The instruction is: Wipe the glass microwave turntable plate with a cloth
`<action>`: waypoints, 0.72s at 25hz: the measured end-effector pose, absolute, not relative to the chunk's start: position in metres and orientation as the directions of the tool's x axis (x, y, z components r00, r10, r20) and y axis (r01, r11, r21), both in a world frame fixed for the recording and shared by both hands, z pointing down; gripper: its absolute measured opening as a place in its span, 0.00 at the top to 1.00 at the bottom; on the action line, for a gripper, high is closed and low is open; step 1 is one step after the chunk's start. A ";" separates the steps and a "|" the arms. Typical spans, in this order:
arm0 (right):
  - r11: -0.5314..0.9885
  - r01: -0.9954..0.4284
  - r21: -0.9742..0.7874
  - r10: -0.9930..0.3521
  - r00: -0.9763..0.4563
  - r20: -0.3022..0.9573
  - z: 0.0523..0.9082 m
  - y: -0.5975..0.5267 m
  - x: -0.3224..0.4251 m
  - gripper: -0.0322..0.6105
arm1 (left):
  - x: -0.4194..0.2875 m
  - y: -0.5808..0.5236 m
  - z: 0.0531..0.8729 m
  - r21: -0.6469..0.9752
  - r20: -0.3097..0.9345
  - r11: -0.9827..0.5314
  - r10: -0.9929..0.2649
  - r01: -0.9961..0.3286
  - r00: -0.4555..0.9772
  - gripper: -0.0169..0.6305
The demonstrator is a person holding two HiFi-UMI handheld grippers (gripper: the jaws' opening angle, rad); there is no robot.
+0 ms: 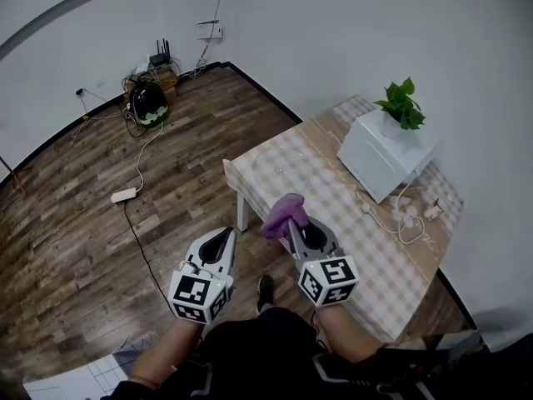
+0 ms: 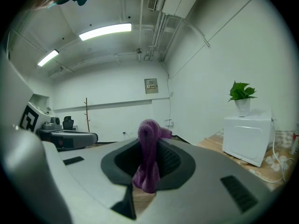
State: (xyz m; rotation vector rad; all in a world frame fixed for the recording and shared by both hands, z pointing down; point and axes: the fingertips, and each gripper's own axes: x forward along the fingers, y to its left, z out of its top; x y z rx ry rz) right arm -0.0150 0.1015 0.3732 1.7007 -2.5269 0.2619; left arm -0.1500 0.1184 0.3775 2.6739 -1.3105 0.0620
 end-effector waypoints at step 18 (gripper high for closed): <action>0.369 -0.920 -0.133 -0.904 -0.388 0.179 0.381 -0.029 0.054 0.84 | -0.080 -0.021 0.384 0.127 0.169 -0.596 -0.775 -0.793 0.609 0.96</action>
